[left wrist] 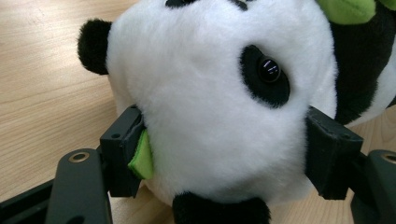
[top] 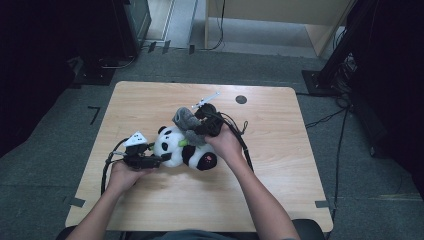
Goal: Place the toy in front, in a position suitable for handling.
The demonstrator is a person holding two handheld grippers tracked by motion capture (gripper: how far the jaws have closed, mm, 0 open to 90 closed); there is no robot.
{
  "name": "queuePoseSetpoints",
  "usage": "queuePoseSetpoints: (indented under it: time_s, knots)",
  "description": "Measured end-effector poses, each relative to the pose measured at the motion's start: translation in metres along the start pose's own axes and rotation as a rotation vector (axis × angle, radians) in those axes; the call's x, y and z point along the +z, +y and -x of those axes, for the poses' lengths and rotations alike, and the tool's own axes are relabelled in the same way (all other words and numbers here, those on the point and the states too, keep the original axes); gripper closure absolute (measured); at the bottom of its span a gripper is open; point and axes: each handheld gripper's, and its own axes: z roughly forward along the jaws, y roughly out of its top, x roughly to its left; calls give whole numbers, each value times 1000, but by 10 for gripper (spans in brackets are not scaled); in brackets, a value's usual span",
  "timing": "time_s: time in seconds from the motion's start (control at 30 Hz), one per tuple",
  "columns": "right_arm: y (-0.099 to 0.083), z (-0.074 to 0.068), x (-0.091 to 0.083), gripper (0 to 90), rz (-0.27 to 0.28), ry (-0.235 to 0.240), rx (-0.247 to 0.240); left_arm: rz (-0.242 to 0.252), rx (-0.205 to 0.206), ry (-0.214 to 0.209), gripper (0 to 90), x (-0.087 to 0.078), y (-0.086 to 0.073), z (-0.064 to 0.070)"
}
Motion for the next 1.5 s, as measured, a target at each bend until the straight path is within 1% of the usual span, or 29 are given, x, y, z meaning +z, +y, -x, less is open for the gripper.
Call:
queuePoseSetpoints:
  time_s: [0.13,0.17,0.23,0.27,0.3,0.33,0.37,0.4,0.5,0.57,0.63,0.7,0.73,0.77,0.83,0.87,0.9,0.93,0.97,1.0,1.07,1.1,1.13,1.2,1.27,1.33,1.4,1.47,1.5]
  knots:
    - [-1,5,-8,752,11,-37,1,0,-3,-2,265,0,0,0]
    - [-1,8,-11,752,15,-49,10,0,-4,-2,265,0,0,-1]
    - [-2,12,-16,753,18,-58,31,4,-11,-4,264,0,-1,-1]
    - [-2,15,-18,754,19,-71,32,4,-14,-5,263,0,-1,-1]
    - [-1,16,-21,754,12,-94,31,4,-14,-5,263,0,-1,-1]
    - [0,16,-24,754,10,-106,33,4,-13,-4,261,0,-1,-1]
    - [2,14,-28,754,17,-110,31,5,-11,-4,259,0,-1,-1]
    - [4,12,-31,755,27,-112,17,6,-11,-3,258,0,-1,-1]
    - [11,-1,-37,755,59,-74,-5,7,-10,-1,256,0,-1,-1]
    - [16,-12,-38,754,79,-33,-22,6,-8,0,255,0,-1,-1]
    - [20,-23,-34,754,85,18,-35,4,-5,1,255,0,-1,-1]
    - [22,-34,-26,754,69,73,-44,4,-1,1,255,0,-1,-1]
    - [22,-39,-20,755,53,93,-51,4,0,1,255,0,-1,-1]
    - [21,-41,-14,756,33,100,-59,3,1,1,255,0,-1,-1]
    - [18,-42,-4,756,-5,106,-60,-2,5,1,256,0,-1,-1]
    - [15,-40,3,757,-27,109,-56,-4,7,2,256,0,-1,0]
    - [13,-38,6,758,-31,110,-48,-5,7,2,256,0,-1,-1]
    - [10,-34,7,758,-18,121,-44,-2,4,1,257,0,-1,-1]
    - [6,-28,7,758,-6,129,-24,-2,4,1,257,0,-1,-1]
    - [5,-25,6,758,-6,119,-16,-5,8,1,257,0,-1,-1]
    - [1,-16,4,758,-9,65,-11,-3,11,2,259,0,-1,0]
    - [-1,-10,3,758,-8,51,4,-2,12,3,260,0,-1,1]
    - [-3,-4,1,757,-4,52,22,-2,9,3,261,0,-1,1]
    - [-6,4,-1,757,11,53,41,-1,-3,1,262,0,0,1]
    - [-6,7,-3,757,20,37,46,0,-8,1,262,0,0,0]
    - [-6,10,-5,757,31,17,39,2,-9,0,262,0,0,0]
    - [-7,12,-7,757,36,7,45,2,-8,0,262,0,0,0]
    - [-7,15,-11,757,33,-16,57,2,-9,0,262,0,0,0]
    - [-7,17,-14,757,31,-37,55,2,-10,0,262,0,0,0]
